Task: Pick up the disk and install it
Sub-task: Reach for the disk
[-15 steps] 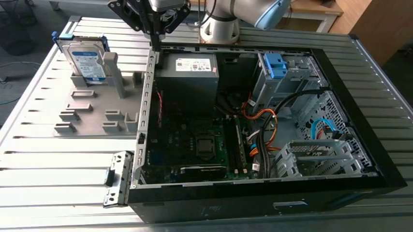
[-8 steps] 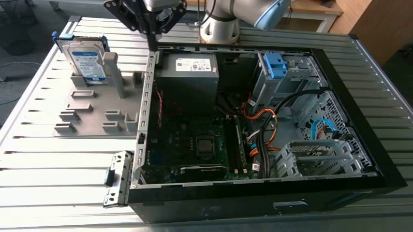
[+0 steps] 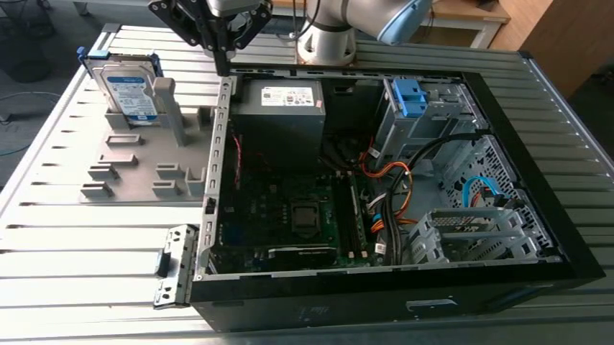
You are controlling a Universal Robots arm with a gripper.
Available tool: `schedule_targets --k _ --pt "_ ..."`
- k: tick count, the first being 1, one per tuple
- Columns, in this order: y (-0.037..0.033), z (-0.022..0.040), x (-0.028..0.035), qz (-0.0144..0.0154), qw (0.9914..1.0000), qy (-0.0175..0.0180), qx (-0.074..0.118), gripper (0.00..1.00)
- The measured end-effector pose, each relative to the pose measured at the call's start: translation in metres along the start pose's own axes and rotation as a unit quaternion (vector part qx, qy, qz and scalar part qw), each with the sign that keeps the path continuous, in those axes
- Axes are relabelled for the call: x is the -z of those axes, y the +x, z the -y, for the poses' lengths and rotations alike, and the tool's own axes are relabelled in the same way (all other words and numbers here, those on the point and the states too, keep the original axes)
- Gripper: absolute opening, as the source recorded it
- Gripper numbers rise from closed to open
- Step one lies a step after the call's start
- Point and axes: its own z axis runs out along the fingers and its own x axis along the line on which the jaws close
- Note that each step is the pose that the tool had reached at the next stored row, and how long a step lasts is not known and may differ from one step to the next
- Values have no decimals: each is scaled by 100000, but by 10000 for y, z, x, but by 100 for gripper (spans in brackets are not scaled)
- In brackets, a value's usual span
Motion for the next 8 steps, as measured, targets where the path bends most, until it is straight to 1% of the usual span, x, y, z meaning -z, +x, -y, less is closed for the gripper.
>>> schedule_targets --k 8 --pt "52 4 1 2 100000 -3 0 11"
